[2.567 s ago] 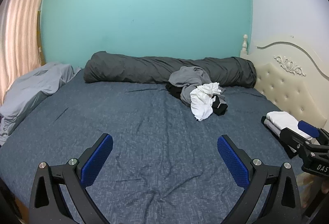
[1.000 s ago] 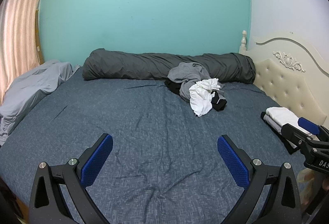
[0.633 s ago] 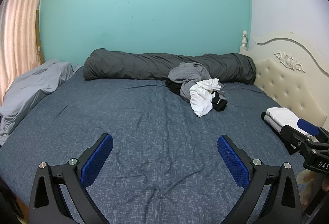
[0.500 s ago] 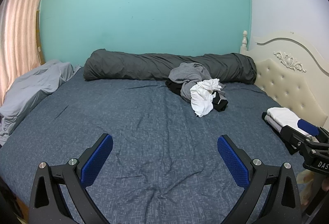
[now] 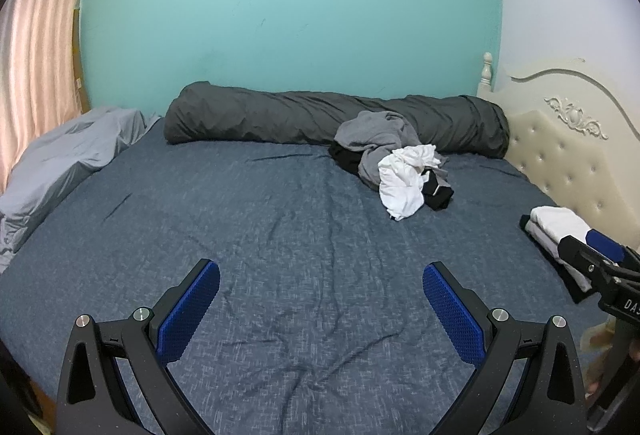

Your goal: Fold clothes

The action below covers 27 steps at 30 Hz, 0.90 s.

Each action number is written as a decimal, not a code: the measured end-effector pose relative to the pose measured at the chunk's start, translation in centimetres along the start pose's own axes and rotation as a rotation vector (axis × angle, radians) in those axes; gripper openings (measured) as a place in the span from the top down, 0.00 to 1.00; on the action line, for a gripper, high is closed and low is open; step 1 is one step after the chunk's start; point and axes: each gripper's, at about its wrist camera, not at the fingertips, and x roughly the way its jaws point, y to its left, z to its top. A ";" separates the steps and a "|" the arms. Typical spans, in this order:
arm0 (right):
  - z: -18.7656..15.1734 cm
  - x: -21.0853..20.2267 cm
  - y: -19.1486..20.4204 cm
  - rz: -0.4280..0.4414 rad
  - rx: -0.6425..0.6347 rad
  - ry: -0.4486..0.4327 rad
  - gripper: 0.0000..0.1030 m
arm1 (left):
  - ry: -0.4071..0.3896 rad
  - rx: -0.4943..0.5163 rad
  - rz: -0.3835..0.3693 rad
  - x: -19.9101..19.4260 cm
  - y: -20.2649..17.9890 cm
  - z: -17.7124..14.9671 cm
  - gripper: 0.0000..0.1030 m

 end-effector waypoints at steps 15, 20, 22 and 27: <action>1.2 12.2 -4.6 -0.064 0.000 0.099 0.00 | 0.064 -0.072 -0.009 12.8 2.4 -0.2 0.00; 1.4 18.3 -6.7 -0.081 0.015 0.152 0.00 | 0.087 -0.097 -0.016 18.6 3.6 -0.5 0.00; 1.4 21.2 -7.8 -0.078 0.037 0.181 0.00 | 0.099 -0.102 -0.018 20.7 3.9 -0.8 0.00; 1.2 27.8 -9.6 -0.082 0.044 0.237 0.00 | 0.115 -0.108 -0.010 24.9 4.4 -1.9 0.00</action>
